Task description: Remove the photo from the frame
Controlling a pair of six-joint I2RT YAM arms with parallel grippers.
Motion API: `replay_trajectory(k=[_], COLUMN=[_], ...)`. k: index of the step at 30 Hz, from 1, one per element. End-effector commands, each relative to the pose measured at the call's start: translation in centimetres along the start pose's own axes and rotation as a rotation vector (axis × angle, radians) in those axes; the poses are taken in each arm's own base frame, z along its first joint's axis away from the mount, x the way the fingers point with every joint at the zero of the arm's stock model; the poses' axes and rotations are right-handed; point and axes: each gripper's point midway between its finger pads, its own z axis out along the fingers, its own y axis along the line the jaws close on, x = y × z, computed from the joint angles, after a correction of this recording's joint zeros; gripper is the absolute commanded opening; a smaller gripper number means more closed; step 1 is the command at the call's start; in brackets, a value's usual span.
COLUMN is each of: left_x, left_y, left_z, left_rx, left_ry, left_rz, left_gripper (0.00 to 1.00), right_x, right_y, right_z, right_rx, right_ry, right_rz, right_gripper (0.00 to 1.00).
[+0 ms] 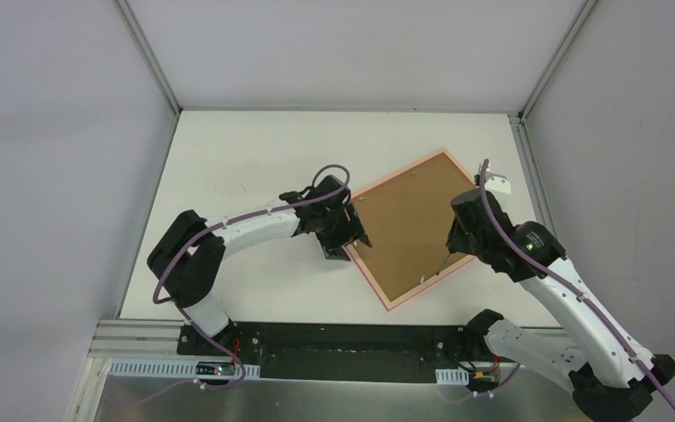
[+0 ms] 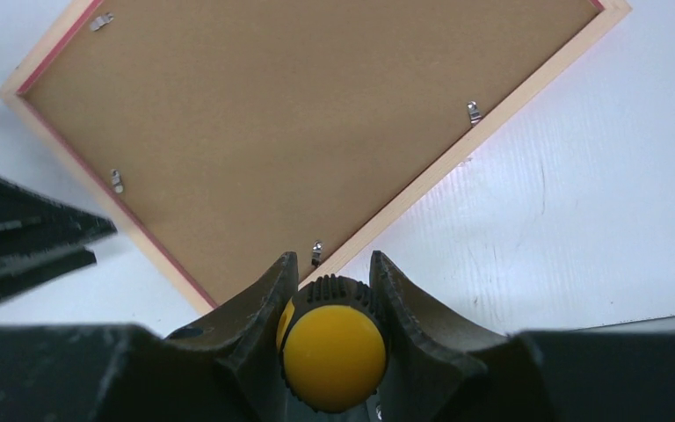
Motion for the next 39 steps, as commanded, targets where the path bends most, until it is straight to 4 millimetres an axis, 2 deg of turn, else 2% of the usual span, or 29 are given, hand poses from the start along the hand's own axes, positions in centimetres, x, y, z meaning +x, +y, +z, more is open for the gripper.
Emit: replay_trajectory(k=[1, 7, 13, 21, 28, 35, 39], left_x=[1.9, 2.8, 3.1, 3.4, 3.3, 3.3, 3.3], left_y=[0.4, 1.2, 1.7, 4.0, 4.3, 4.3, 4.4], left_z=[1.2, 3.0, 4.8, 5.5, 5.7, 5.9, 6.0], left_rx=[-0.004, -0.003, -0.02, -0.076, -0.091, -0.096, -0.102], left_ry=[0.007, 0.038, 0.07, 0.065, 0.062, 0.067, 0.069], left_rz=[-0.127, -0.182, -0.184, -0.219, -0.22, -0.22, -0.228], left_gripper=[0.65, 0.65, 0.59, 0.32, 0.14, 0.02, 0.0], right_x=[-0.5, 1.0, 1.4, 1.6, 2.1, 1.1, 1.3], right_y=[-1.0, -0.5, 0.4, -0.2, 0.0, 0.5, 0.3], right_z=[1.0, 3.8, 5.1, 5.9, 6.6, 6.4, 6.9], right_rx=[0.064, 0.074, 0.062, 0.106, 0.102, 0.076, 0.091], right_ry=[-0.032, 0.029, 0.058, 0.079, 0.105, 0.076, 0.089], right_rz=[0.029, 0.066, 0.077, 0.095, 0.1, 0.098, 0.081], right_gripper=[0.0, 0.0, 0.0, 0.0, 0.0, 0.0, 0.0])
